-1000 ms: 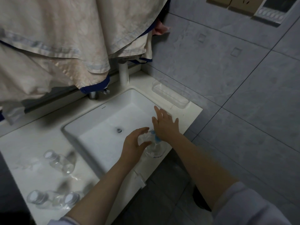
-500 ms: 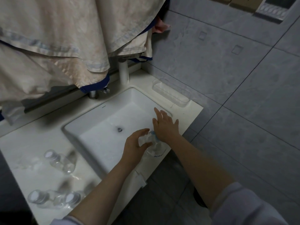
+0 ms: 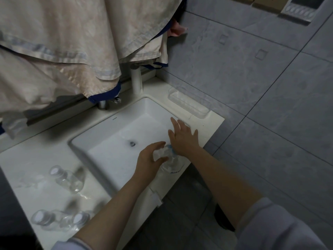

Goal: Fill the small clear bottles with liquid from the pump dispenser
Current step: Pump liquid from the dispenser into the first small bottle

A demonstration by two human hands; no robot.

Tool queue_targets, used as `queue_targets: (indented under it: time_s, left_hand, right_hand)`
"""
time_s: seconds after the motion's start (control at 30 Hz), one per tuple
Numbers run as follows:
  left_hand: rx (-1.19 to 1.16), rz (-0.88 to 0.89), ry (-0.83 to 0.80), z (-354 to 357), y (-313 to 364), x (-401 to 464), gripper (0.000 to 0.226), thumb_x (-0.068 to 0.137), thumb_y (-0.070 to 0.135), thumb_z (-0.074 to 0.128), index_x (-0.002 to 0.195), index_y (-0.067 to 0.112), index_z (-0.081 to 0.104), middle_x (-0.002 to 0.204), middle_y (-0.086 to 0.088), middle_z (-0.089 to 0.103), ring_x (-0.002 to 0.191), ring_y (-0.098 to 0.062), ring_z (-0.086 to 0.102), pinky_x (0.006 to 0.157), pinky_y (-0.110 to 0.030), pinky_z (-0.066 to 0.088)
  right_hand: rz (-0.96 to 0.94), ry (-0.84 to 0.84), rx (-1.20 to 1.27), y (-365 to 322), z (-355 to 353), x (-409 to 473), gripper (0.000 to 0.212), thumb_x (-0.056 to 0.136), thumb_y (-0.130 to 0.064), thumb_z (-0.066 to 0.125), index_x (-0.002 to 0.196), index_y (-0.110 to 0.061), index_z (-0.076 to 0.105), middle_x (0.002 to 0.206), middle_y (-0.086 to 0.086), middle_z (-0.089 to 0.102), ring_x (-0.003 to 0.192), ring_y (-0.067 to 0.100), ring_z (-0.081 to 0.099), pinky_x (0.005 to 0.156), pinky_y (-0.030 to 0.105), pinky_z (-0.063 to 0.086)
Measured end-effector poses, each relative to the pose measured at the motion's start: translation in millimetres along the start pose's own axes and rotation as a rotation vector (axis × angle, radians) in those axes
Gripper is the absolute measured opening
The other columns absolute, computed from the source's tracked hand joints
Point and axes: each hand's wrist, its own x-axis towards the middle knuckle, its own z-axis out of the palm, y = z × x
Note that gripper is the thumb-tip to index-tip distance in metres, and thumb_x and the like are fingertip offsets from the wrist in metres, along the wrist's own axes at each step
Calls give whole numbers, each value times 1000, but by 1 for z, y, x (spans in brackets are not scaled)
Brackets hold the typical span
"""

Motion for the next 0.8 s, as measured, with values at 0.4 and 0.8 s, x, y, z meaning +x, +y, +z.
queue_targets:
  time_s: [0.4, 0.8]
  left_hand:
    - [3, -5, -2, 0, 2, 0, 47, 77, 12, 73, 121, 6, 58, 122, -8, 62, 111, -18, 57, 96, -14, 36]
    - [-6, -59, -18, 4, 5, -4, 48, 80, 13, 70, 124, 4, 55, 125, -12, 59, 115, -22, 55, 105, -29, 39]
  right_hand:
    - [-1, 8, -7, -2, -2, -1, 55, 102, -42, 16, 150, -33, -8, 160, -1, 1, 146, 25, 6, 114, 58, -1]
    - [6, -27, -5, -2, -2, -1, 56, 102, -40, 17, 150, -33, -11, 160, 0, 0, 146, 25, 7, 113, 58, -1]
